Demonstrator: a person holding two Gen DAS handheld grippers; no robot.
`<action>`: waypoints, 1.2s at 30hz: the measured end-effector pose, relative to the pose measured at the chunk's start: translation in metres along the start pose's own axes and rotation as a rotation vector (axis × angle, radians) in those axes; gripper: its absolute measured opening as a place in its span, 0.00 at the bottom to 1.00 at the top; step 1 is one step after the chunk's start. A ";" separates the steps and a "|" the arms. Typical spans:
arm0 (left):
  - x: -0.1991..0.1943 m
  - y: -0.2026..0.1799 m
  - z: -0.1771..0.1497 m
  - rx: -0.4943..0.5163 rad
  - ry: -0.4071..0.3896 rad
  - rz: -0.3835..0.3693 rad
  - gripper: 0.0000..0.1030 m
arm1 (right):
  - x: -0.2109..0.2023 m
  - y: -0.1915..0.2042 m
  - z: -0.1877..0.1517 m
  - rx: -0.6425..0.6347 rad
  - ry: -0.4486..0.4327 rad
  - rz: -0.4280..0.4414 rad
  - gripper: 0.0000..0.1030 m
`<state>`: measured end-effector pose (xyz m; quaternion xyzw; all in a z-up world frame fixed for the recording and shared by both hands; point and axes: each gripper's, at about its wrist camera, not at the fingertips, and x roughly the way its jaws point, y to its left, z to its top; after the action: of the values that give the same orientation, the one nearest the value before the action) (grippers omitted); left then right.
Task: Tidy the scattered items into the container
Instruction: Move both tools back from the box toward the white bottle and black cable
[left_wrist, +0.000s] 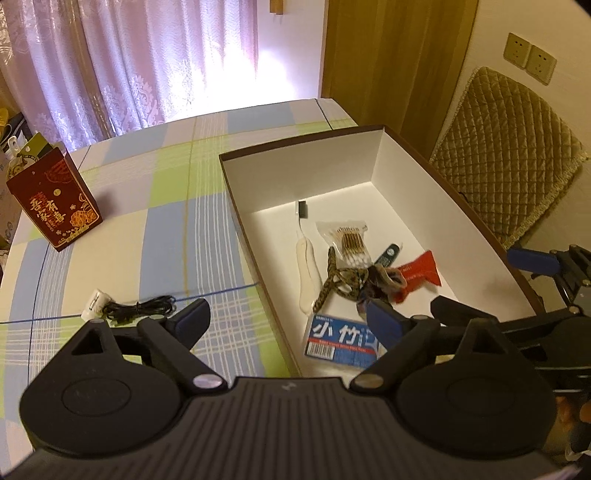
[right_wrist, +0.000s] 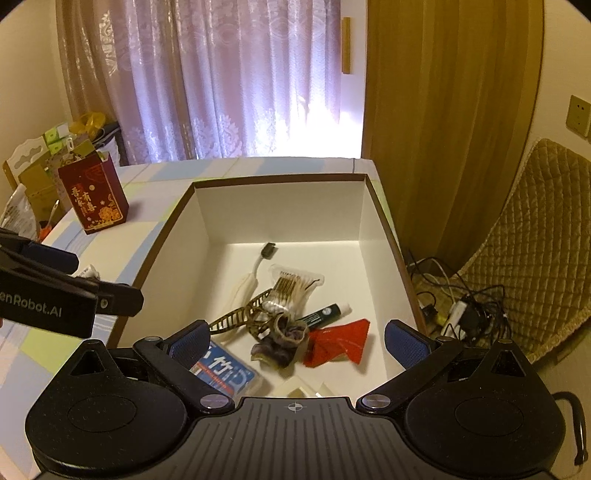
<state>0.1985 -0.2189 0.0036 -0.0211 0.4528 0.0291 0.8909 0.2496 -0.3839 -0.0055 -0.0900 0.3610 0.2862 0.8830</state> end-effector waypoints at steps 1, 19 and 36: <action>-0.002 0.001 -0.002 0.002 -0.001 -0.002 0.87 | -0.001 0.003 -0.001 0.000 0.000 -0.002 1.00; -0.050 0.090 -0.056 -0.027 -0.005 -0.005 0.88 | -0.017 0.104 -0.020 0.018 -0.001 0.044 1.00; -0.034 0.235 -0.107 -0.091 0.064 0.139 0.86 | 0.046 0.221 -0.014 -0.040 0.022 0.150 1.00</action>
<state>0.0754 0.0072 -0.0348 -0.0311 0.4796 0.1106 0.8699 0.1418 -0.1878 -0.0365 -0.0833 0.3705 0.3578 0.8531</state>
